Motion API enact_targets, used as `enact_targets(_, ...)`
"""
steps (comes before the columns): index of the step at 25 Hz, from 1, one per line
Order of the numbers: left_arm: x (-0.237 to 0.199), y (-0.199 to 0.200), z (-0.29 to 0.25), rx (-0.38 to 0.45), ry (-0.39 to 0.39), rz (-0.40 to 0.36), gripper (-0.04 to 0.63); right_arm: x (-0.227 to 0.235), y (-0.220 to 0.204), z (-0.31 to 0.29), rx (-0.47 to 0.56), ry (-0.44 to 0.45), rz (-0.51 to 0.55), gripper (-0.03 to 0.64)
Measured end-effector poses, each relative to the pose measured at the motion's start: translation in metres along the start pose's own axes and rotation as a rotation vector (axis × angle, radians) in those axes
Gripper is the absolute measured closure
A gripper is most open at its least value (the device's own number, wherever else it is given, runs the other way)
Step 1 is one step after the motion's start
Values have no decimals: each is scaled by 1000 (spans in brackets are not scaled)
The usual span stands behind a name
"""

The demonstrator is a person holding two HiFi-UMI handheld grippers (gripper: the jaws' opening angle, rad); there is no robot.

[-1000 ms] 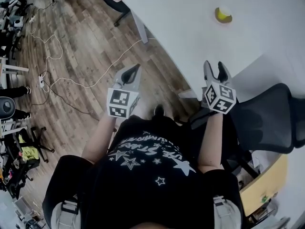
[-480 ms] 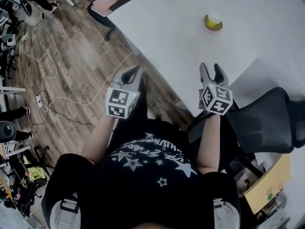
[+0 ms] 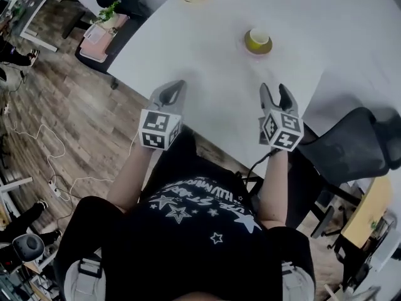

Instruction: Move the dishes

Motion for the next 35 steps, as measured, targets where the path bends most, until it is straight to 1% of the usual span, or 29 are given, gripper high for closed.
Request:
enact_targets(3,-24,15,-32,-10,-79,-30,584,2,13,-14,-9,-82,-24,367)
enact_targets(6,-47,24,-61,-9,-134,-42,584,1,25,-32,-17,-137,-37,367)
enact_targets(10,-71,32,-95,-22,-190,-38,584,-2,35,-59,-38,-180,-42,367)
enact_targets(15,-89,40,-127,-27,-255,-75,584,-8,47,-97,-75,-204,-11,367)
enact_targets(23,-111,50,-167,-30,-293,-95,584,-5,53,-152,-166,-237,-11,365)
enact_targets(24,-112,50,-171,-34,-296,-93,584,-4,52,-157,-180,-240,-14,327)
enact_targets(27,-112,49,-181,-48,-312,-83,584,3,49,-171,-216,-246,-23,324)
enact_targets(31,-111,42,-192,-73,-332,-76,584,12,45,-190,-267,-246,-8,308)
enact_targets(35,-112,37,-202,-86,-336,-83,584,21,41,-207,-308,-242,-9,303)
Point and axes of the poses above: the fingertips, and each gripper's own axes: z backward along the fingers, x to its right, y out of its top, the point moved 7 cm from there along z, backward along the fingers, and after that the axes turned 2 degrees about -x, right-handed, at the moved point
